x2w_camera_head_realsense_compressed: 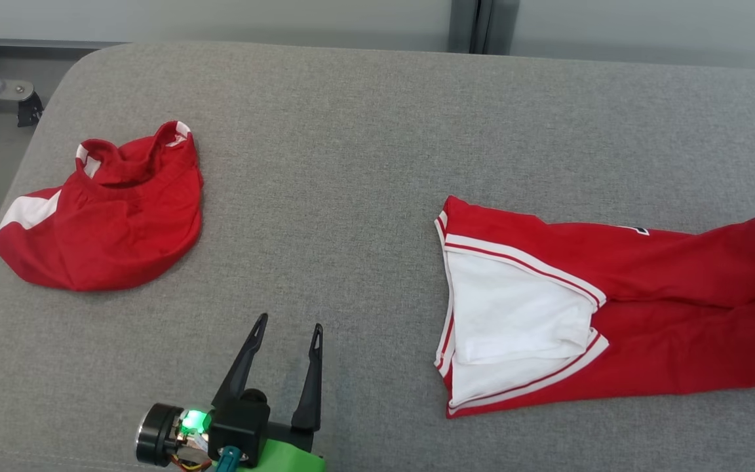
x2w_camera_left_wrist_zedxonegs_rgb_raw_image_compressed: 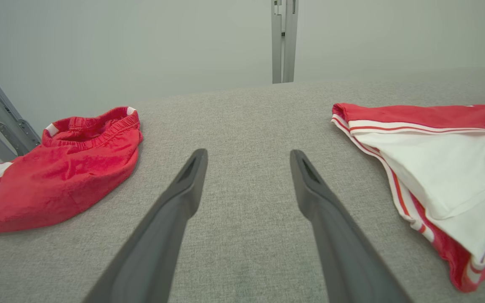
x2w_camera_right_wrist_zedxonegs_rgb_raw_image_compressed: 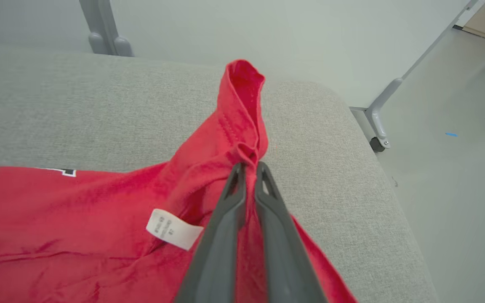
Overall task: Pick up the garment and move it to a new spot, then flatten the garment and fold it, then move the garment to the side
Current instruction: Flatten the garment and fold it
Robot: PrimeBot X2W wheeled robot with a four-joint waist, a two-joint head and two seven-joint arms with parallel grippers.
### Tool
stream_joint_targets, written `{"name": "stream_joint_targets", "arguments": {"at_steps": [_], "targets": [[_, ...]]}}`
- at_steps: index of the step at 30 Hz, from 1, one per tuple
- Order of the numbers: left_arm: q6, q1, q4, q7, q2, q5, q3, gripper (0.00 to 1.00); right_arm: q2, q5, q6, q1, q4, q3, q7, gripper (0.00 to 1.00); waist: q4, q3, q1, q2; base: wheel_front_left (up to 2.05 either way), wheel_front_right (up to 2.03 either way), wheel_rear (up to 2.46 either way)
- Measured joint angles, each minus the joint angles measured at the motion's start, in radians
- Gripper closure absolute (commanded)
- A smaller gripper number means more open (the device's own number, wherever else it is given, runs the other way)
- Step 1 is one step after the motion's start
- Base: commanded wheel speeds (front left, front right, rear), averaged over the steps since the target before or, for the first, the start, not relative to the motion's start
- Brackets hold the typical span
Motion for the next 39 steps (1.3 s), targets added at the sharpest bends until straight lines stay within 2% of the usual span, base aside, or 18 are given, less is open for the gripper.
{"name": "stream_joint_targets", "arguments": {"at_steps": [8,15,19,25,34,35,36,37,39], "targets": [[-0.006,-0.004,0.022,0.0,-0.005,-0.009,-0.022,0.0,0.13,-0.03,0.0,0.01,-0.198,0.102,0.073,1.0,0.04,-0.013,0.0,0.0,0.0,0.0,0.0],[-0.004,-0.005,0.037,0.0,-0.008,-0.024,-0.044,0.0,0.224,-0.045,0.0,0.024,-0.257,0.213,0.081,1.0,0.099,-0.025,0.0001,0.0,0.0,0.0,0.0],[0.0,-0.005,0.042,0.0,-0.008,-0.026,-0.045,0.0,0.259,-0.047,0.0,0.036,-0.243,0.298,0.062,1.0,0.129,-0.034,0.0001,0.0,0.0,0.0,0.0],[0.001,-0.005,0.047,0.0,-0.009,-0.03,-0.053,0.0,0.295,-0.046,0.0,0.047,-0.15,0.416,0.017,1.0,0.16,-0.046,0.0,0.0,0.0,0.0,0.0],[0.004,-0.005,0.052,0.0,-0.009,-0.036,-0.054,0.0,0.315,-0.044,0.0,0.01,-0.044,0.498,-0.029,1.0,0.173,-0.04,0.0,-0.0001,0.0,0.0,0.0],[0.004,-0.005,0.052,0.0,-0.009,-0.036,-0.054,0.0,0.316,-0.039,0.0,0.005,-0.037,0.509,-0.03,0.91,0.172,-0.039,0.0,0.0,0.0,0.0,0.0],[0.004,-0.005,0.052,0.0,-0.009,-0.037,-0.053,0.0,0.317,-0.035,0.0,0.003,-0.033,0.519,-0.034,0.49,0.171,-0.039,0.0,0.0,0.0,0.0,0.0],[0.005,-0.005,0.053,0.0,-0.009,-0.038,-0.054,0.0,0.318,-0.031,0.0,0.0,-0.031,0.529,-0.038,0.0,0.169,-0.038,0.0,0.0,0.0,0.0,0.0],[0.005,-0.005,0.053,0.0,-0.009,-0.042,-0.052,0.0,0.32,-0.016,0.0,-0.011,-0.039,0.551,-0.056,0.0,0.162,-0.038,0.0001,-0.0001,0.0,0.0,0.0]]}}
